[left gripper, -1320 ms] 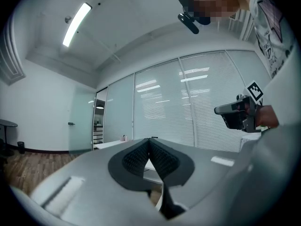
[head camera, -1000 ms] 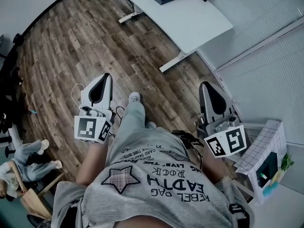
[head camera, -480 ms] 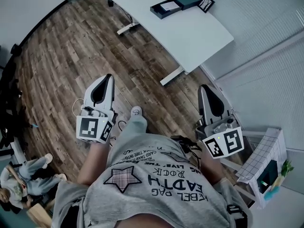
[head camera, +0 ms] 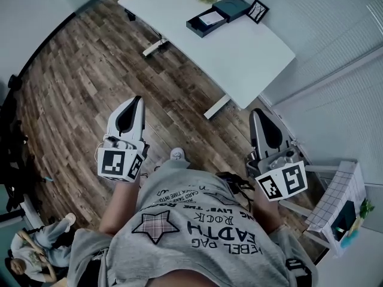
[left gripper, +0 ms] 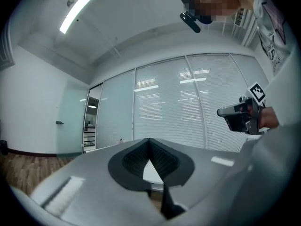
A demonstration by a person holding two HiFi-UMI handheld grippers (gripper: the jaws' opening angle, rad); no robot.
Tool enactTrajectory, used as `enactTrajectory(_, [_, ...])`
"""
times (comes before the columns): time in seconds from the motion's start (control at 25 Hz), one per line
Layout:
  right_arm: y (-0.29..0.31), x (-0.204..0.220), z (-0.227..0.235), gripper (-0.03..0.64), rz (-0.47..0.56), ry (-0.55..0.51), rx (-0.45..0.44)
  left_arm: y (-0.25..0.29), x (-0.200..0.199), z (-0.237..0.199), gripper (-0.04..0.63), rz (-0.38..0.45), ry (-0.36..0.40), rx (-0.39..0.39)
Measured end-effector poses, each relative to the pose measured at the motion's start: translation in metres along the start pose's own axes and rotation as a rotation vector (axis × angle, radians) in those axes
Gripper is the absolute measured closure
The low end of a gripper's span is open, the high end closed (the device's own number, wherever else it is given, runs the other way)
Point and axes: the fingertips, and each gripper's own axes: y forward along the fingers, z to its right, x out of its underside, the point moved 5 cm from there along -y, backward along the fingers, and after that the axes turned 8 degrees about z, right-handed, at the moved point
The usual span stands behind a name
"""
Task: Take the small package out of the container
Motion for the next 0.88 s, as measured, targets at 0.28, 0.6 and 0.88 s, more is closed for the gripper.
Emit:
enactTrajectory(0.28, [0.043,0.013,-0.005,0.601,0.011,-0.003,0.038,0.034,0.011,-0.040,0.584,0.002,-0.003,0.062])
enactTrajectory(0.6, [0.068,0.029,0.005,0.601,-0.022,0.028,0.069,0.056,0.032,-0.063,0.586,-0.043,-0.027,0.073])
enactTrajectory(0.88, [0.101,0.040,0.038,0.601,-0.020,0.056,0.042,0.086,0.044,-0.069,0.585,-0.057,-0.030,0.058])
